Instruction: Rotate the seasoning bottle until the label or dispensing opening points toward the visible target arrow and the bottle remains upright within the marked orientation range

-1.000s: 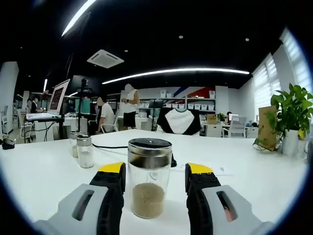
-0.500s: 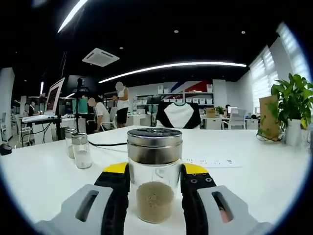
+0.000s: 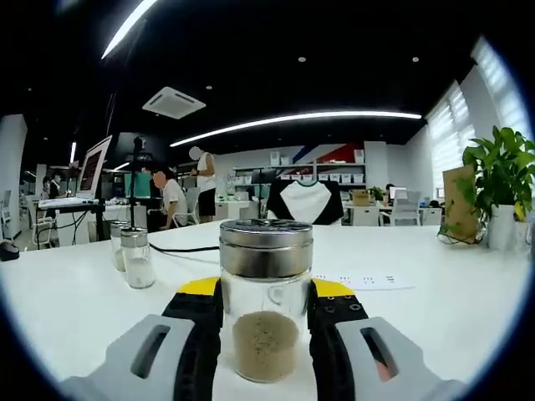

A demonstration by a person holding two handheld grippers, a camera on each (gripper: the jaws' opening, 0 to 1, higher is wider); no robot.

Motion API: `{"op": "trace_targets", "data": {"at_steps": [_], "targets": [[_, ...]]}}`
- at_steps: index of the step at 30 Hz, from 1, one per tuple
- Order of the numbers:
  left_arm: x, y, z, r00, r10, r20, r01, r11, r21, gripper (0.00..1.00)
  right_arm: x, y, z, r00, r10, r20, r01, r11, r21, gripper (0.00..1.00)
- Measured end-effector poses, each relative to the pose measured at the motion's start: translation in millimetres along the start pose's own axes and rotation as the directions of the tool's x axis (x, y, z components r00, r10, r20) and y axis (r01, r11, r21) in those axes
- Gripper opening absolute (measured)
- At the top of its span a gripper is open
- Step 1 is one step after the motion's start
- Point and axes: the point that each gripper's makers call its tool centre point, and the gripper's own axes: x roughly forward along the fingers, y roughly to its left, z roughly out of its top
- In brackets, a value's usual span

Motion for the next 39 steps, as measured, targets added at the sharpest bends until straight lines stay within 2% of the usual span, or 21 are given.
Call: {"op": "trace_targets", "data": {"at_steps": [17, 39], "targets": [[2, -2.0, -5.0, 1.0, -0.005, -0.012, 0.005, 1.0, 0.002, 0.9, -5, -2, -0.9, 1.0, 0.012, 0.003, -0.012, 1.0, 0.009, 0.38], [1, -0.2, -1.0, 1.0, 0.003, -0.005, -0.003, 1.0, 0.001, 0.89, -28, 3, -0.3, 0.997, 0.073, 0.016, -0.073, 0.997, 0.006, 0.38]]}}
